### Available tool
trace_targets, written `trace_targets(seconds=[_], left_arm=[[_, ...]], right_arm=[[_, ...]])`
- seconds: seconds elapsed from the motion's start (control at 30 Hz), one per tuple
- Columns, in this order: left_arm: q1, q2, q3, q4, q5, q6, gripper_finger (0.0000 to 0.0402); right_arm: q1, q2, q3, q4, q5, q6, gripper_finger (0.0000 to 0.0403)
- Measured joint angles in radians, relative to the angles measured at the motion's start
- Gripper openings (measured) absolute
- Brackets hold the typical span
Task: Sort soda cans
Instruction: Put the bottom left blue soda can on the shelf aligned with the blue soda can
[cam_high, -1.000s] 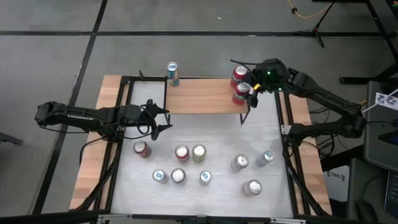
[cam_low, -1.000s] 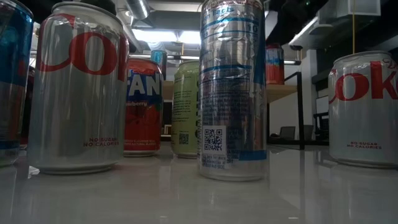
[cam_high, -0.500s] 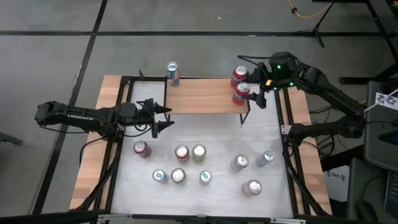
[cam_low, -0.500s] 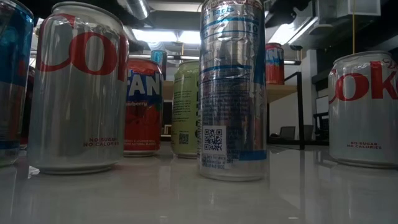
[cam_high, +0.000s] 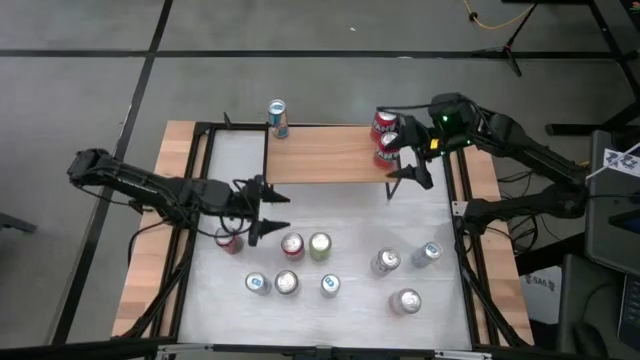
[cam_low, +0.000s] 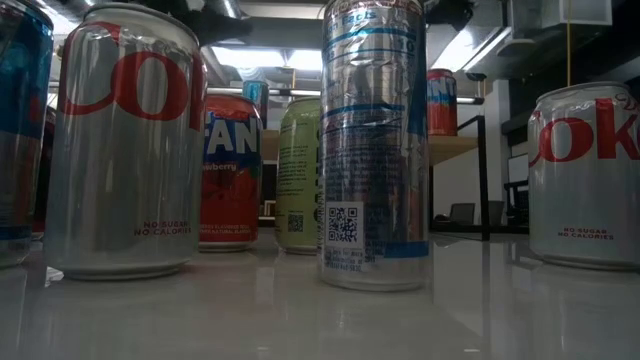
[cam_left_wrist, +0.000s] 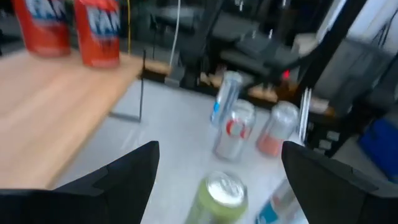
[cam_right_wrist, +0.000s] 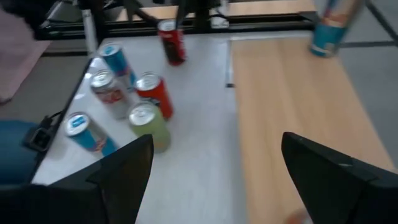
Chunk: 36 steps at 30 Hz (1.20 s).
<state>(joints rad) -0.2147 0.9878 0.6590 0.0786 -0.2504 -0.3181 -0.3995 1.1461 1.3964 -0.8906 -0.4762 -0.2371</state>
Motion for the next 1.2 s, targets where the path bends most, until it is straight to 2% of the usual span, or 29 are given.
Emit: trace_targets(seconds=[0.17,0.37,0.47,0.57,0.73,0.9,1.03,1.2], left_arm=[[-0.086,0.106,0.168,-0.218,-0.104,-0.083,0.0334],[-0.166,0.234,0.351,-0.418,-0.114,-0.167,0.0334],[-0.197,0.282,0.448,-0.578,-0.117,-0.331,0.0334],[-0.227,0.322,0.534,-0.747,-0.11,-0.561,0.0334],[-0.264,0.387,0.664,-0.975,0.048,-1.043,0.0334],[-0.283,0.439,0.728,-1.109,0.229,-1.395,0.0334],[-0.292,0.468,0.729,-1.131,0.339,-1.638,0.0334],[-0.311,0.511,0.729,-1.134,0.36,-1.836,0.0334]], right_arm=[[0.111,0.001,0.0,0.006,0.032,0.001,0.0344],[0.236,0.001,0.0,0.008,0.065,0.001,0.0344],[0.284,0.001,0.0,0.009,0.074,0.001,0.0344],[0.324,0.001,0.0,0.01,0.075,0.001,0.0344],[0.384,0.001,0.0,0.018,0.075,0.001,0.0344],[0.431,0.002,0.0,0.03,0.075,0.001,0.0344],[0.448,0.002,0.0,0.036,0.076,0.001,0.0344],[0.445,0.005,0.0,0.037,0.082,0.0,0.0344]])
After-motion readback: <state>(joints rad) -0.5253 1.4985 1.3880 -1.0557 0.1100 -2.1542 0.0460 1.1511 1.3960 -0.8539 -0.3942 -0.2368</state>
